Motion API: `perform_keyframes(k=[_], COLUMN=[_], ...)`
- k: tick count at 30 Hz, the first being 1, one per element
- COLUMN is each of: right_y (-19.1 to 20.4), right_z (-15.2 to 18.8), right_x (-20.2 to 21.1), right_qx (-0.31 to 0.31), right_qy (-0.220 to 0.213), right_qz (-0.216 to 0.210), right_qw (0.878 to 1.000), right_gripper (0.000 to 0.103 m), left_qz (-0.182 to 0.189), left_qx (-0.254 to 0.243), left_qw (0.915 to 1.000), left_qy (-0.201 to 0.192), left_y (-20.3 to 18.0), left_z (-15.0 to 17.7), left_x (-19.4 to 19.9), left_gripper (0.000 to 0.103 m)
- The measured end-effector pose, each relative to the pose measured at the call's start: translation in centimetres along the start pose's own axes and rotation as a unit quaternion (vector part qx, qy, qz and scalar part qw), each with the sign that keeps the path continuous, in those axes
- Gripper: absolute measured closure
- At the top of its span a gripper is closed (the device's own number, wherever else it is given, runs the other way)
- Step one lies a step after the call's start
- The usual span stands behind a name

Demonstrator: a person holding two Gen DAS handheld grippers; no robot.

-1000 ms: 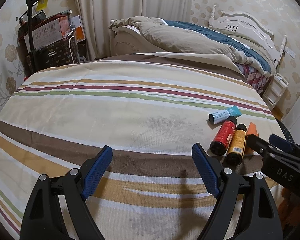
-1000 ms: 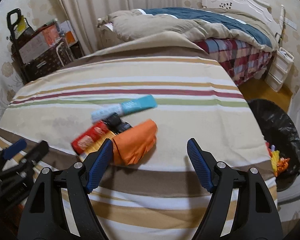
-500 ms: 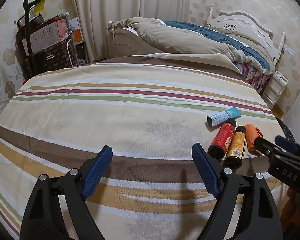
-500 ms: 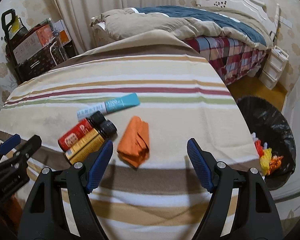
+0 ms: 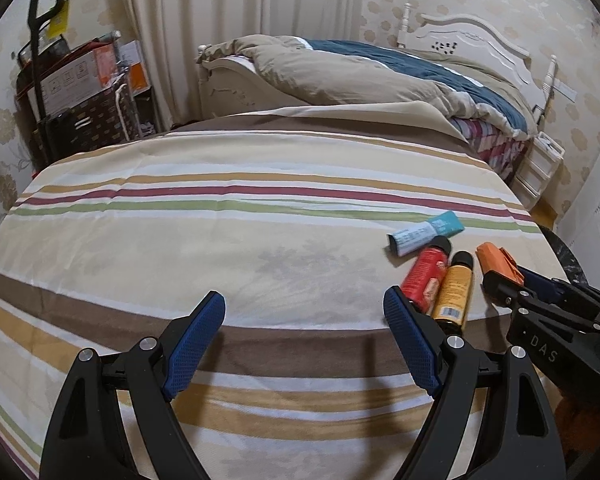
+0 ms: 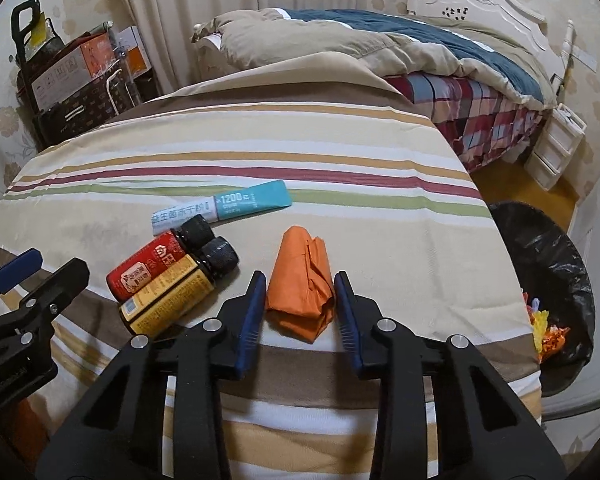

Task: Collect trash
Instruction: 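Grasp the red bottle with the left tool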

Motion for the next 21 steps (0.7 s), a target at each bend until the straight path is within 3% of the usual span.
perform_keyframes(k=[21], right_y=[-1.8], right_z=[0.8], right_x=[0.7], right_qx=[-0.019], right_qy=[-0.005], right_qz=[-0.008], right_qw=[1.000], right_gripper=[0.069], left_qz=[0.043], left_qx=[-0.064], left_qw=[0.9967], left_qy=[0.027], left_y=[-4.6], left_z=[-0.3], left_x=[-1.6], left_gripper=[0.022])
Point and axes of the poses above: each gripper's, at about its wrist camera, not at the fingertips, and x roughly against the way its jaws point, y to its left, z to its underside, the point moved 1 cm from there along -x, roughly the way its jaws point, and after that the axes turned 3 degrees about x, right-handed, at the moved point
